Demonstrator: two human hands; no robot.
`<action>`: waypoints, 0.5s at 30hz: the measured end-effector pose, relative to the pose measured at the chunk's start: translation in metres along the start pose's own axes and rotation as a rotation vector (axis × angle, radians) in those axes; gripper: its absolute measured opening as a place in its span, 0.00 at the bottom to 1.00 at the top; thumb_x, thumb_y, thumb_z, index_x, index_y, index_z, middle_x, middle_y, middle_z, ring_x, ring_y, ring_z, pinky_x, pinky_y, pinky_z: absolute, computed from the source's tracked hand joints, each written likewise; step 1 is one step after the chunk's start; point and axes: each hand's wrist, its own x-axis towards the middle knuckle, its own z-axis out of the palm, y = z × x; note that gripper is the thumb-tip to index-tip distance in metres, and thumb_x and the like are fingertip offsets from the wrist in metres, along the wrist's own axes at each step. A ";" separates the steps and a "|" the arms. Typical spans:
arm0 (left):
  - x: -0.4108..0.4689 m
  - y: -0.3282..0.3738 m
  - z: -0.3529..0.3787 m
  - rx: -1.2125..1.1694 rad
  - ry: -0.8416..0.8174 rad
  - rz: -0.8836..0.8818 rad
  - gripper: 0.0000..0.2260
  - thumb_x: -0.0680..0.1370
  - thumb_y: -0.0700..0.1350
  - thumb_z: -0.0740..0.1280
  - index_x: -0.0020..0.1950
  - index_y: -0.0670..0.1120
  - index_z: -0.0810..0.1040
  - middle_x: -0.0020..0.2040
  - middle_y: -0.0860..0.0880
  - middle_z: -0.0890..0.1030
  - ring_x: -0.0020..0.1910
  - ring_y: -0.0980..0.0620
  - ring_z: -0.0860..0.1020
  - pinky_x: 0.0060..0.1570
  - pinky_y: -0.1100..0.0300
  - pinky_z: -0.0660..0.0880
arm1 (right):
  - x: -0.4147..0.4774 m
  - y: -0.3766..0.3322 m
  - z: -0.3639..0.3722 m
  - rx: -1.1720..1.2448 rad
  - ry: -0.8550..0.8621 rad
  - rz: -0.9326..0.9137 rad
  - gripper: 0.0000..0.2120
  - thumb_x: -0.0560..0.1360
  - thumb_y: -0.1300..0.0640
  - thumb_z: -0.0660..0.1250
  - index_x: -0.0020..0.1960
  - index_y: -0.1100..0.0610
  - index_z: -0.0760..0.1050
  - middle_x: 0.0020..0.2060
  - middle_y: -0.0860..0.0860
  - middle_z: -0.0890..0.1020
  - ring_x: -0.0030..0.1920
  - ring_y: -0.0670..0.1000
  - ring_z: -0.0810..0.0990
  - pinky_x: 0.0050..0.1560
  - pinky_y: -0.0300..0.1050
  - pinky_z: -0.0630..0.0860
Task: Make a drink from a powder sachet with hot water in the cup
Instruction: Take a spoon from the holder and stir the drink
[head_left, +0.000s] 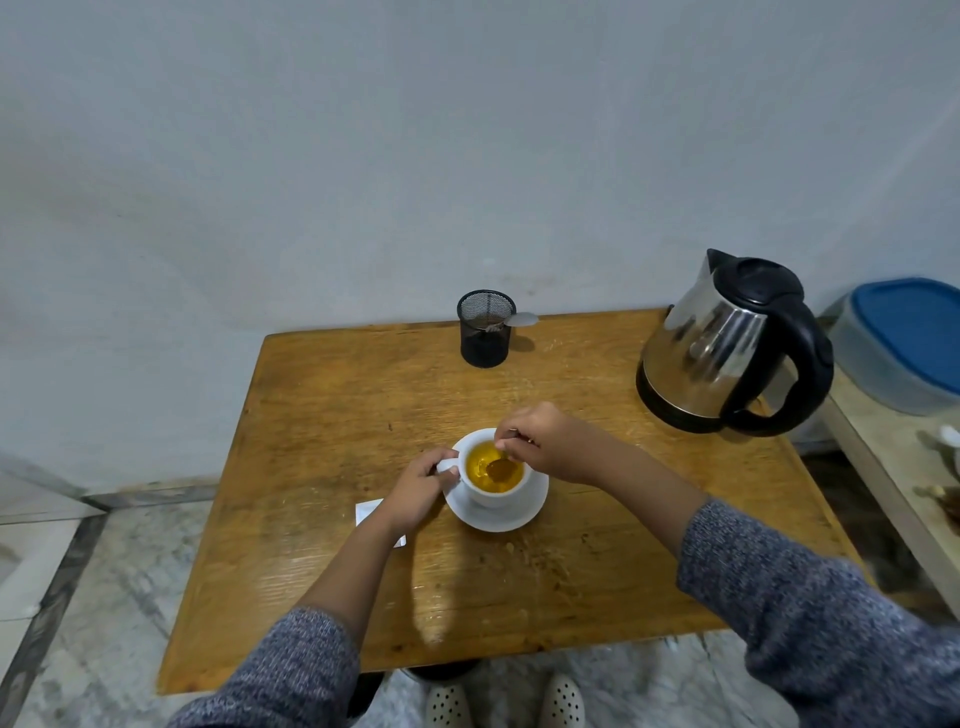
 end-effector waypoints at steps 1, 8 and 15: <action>0.000 0.000 0.000 0.001 0.003 0.001 0.11 0.76 0.39 0.63 0.45 0.56 0.78 0.52 0.46 0.77 0.50 0.49 0.74 0.51 0.55 0.69 | 0.000 0.000 -0.001 -0.006 -0.013 0.005 0.11 0.79 0.59 0.60 0.49 0.62 0.79 0.40 0.48 0.76 0.41 0.46 0.72 0.42 0.38 0.70; 0.001 -0.003 0.000 0.005 -0.019 0.015 0.08 0.76 0.39 0.63 0.49 0.51 0.78 0.51 0.46 0.77 0.49 0.49 0.74 0.48 0.57 0.69 | 0.002 0.000 0.013 0.052 0.076 0.003 0.11 0.77 0.61 0.62 0.39 0.64 0.79 0.35 0.60 0.82 0.35 0.56 0.77 0.37 0.51 0.75; 0.001 -0.004 0.000 -0.040 -0.030 0.005 0.08 0.77 0.39 0.62 0.49 0.50 0.78 0.50 0.46 0.77 0.49 0.48 0.74 0.48 0.56 0.69 | 0.007 0.003 0.032 0.073 0.294 -0.048 0.10 0.76 0.62 0.63 0.43 0.65 0.81 0.33 0.61 0.82 0.33 0.57 0.78 0.33 0.48 0.74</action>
